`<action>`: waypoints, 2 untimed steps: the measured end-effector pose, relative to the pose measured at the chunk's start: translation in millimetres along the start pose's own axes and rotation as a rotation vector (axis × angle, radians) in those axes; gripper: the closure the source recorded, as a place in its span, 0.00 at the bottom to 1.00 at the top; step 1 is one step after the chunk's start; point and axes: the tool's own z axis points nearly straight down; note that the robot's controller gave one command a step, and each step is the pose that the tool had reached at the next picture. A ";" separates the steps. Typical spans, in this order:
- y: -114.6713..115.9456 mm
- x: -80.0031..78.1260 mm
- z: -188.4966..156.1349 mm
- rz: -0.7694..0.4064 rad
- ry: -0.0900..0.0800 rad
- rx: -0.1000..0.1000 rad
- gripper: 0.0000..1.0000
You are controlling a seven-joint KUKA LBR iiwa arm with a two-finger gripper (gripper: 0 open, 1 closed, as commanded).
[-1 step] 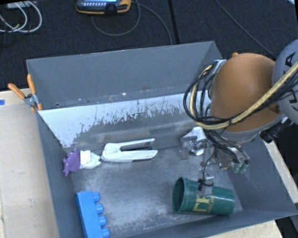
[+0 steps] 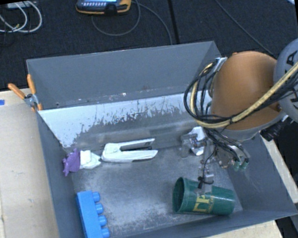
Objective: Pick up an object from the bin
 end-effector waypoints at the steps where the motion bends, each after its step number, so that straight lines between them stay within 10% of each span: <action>1: -25.7 12.9 67.6 0.044 0.001 0.000 0.00; 2: -71.6 34.3 66.6 -0.056 0.002 0.000 0.00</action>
Offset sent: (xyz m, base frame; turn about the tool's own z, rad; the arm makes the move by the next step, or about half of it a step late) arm -0.0334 -0.0704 -0.0666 -0.0577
